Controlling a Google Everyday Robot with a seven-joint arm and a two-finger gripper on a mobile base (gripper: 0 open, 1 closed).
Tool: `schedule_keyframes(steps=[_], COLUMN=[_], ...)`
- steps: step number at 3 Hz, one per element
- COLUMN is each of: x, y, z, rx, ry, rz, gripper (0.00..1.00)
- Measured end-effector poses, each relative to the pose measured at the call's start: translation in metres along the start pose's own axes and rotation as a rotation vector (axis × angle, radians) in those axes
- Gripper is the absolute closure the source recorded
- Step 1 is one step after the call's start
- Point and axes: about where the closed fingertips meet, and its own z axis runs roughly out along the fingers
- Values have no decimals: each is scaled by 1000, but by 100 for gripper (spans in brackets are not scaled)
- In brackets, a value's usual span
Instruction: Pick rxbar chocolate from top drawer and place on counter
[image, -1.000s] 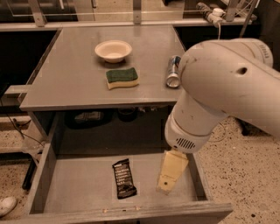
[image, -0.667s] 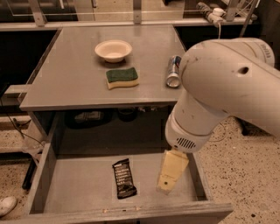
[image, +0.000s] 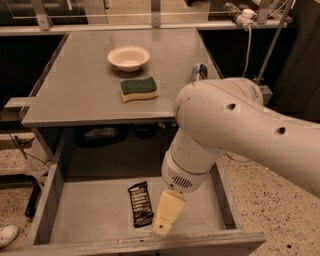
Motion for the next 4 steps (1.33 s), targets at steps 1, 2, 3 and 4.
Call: schedule_keyframes(steps=[1, 2, 3, 4], x=[-23, -24, -30, -46], y=[12, 12, 16, 4], z=[26, 27, 42, 72], rx=[-55, -55, -80, -94], ry=[-8, -8, -63, -136], rz=[7, 8, 27, 125], gripper=[0, 0, 0, 0])
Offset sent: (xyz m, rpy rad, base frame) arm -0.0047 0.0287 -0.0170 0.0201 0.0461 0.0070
